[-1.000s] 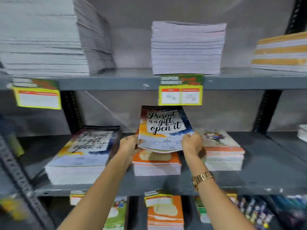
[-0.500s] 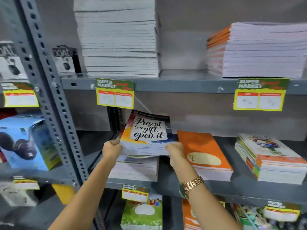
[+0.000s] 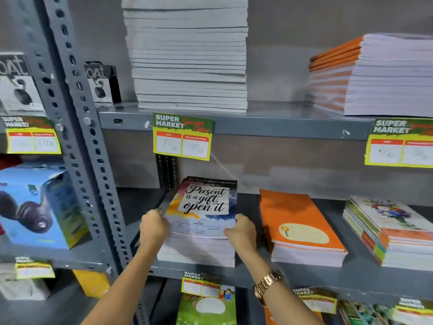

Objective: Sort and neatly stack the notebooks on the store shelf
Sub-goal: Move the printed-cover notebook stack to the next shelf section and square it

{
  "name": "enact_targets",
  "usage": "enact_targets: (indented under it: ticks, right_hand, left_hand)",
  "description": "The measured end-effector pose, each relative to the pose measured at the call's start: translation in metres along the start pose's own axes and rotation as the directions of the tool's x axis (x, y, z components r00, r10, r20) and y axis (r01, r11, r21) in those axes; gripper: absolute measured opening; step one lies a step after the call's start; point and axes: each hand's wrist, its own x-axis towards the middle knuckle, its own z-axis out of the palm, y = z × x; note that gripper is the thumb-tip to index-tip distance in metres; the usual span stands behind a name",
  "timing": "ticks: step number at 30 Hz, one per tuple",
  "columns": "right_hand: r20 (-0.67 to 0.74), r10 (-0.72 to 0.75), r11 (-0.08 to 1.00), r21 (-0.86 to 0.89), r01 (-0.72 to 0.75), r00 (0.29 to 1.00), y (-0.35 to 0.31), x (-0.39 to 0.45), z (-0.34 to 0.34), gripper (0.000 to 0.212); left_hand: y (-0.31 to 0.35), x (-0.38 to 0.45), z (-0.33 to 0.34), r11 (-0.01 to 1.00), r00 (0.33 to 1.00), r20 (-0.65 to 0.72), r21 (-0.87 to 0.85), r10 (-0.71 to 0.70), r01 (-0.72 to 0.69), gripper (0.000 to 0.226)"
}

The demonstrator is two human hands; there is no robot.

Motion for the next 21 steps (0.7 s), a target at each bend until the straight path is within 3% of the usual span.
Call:
enact_targets:
  ticks: [3, 5, 7, 10, 14, 18, 19, 21]
  right_hand:
    - [-0.045, -0.121, 0.973, -0.203, 0.109, 0.992, -0.003, -0.009, -0.002, 0.019]
    - [-0.091, -0.22, 0.946, -0.265, 0.189, 0.971, -0.001, -0.014, -0.002, 0.037]
    - [-0.098, -0.355, 0.903, -0.291, 0.315, 0.93, 0.001, -0.018, -0.001, 0.041]
    - [0.007, -0.504, 0.816, -0.325, 0.478, 0.864, 0.007, -0.022, 0.004, 0.042]
    - [0.156, -0.583, 0.705, -0.389, 0.592, 0.797, 0.018, -0.019, 0.014, 0.047]
    - [0.195, -0.642, 0.609, -0.458, 0.647, 0.742, 0.027, -0.017, 0.019, 0.077]
    - [0.195, -0.66, 0.582, -0.477, 0.658, 0.725, 0.028, -0.017, 0.019, 0.077]
    - [0.2, -0.656, 0.575, -0.493, 0.653, 0.728, 0.03, -0.017, 0.015, 0.058]
  left_hand:
    - [-0.002, -0.003, -0.002, 0.993, 0.996, -0.039, 0.089, 0.083, -0.079, 0.013]
    - [-0.002, -0.004, -0.003, 0.983, 0.986, -0.037, 0.102, 0.16, -0.155, 0.016]
    - [-0.003, -0.007, -0.001, 0.965, 0.968, -0.007, 0.078, 0.251, -0.25, 0.023]
    - [-0.007, -0.013, 0.004, 0.929, 0.929, 0.071, 0.053, 0.363, -0.367, 0.028]
    - [-0.019, -0.019, 0.014, 0.865, 0.877, 0.161, 0.156, 0.453, -0.476, 0.037]
    - [-0.027, -0.024, 0.017, 0.875, 0.895, 0.211, 0.214, 0.392, -0.434, 0.064]
    - [-0.029, -0.027, 0.016, 0.887, 0.899, 0.227, 0.196, 0.375, -0.419, 0.075]
    - [-0.03, -0.031, 0.013, 0.883, 0.891, 0.241, 0.185, 0.385, -0.432, 0.105]
